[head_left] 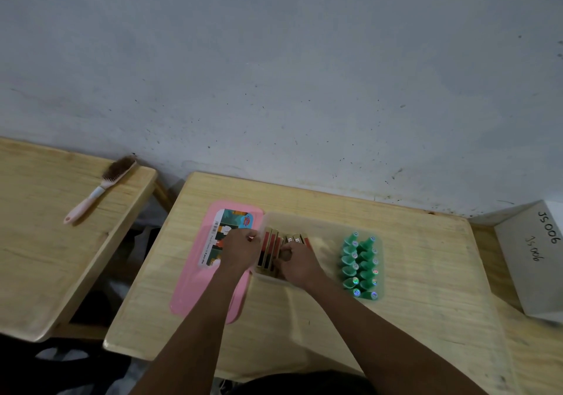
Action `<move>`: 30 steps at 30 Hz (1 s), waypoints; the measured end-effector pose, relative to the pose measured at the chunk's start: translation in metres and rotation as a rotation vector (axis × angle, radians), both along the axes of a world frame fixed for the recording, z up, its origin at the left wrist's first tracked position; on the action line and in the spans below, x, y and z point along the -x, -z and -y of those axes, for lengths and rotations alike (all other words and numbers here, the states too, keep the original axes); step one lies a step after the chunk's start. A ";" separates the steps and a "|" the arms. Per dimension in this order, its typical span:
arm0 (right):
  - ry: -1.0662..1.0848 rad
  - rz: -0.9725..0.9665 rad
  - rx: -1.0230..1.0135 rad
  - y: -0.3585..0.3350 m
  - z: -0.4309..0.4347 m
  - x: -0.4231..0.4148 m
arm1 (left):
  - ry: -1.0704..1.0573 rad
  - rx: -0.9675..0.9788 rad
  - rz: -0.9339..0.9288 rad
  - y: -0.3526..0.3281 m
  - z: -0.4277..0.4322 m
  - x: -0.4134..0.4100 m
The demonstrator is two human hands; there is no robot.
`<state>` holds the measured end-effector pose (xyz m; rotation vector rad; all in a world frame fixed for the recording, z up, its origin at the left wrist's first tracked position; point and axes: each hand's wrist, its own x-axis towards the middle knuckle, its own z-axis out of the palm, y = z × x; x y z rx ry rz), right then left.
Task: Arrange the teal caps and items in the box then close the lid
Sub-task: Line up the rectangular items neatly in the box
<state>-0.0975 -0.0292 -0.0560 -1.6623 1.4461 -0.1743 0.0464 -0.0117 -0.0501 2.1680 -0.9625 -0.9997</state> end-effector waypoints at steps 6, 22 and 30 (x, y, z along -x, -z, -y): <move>-0.055 0.046 -0.041 0.007 0.006 0.009 | 0.003 0.001 -0.003 0.001 0.000 -0.001; 0.176 -0.004 0.129 0.002 0.011 0.026 | 0.006 -0.006 0.018 0.000 -0.001 0.000; -0.041 -0.490 0.117 0.000 0.008 0.036 | 0.026 0.020 0.029 0.001 -0.001 0.000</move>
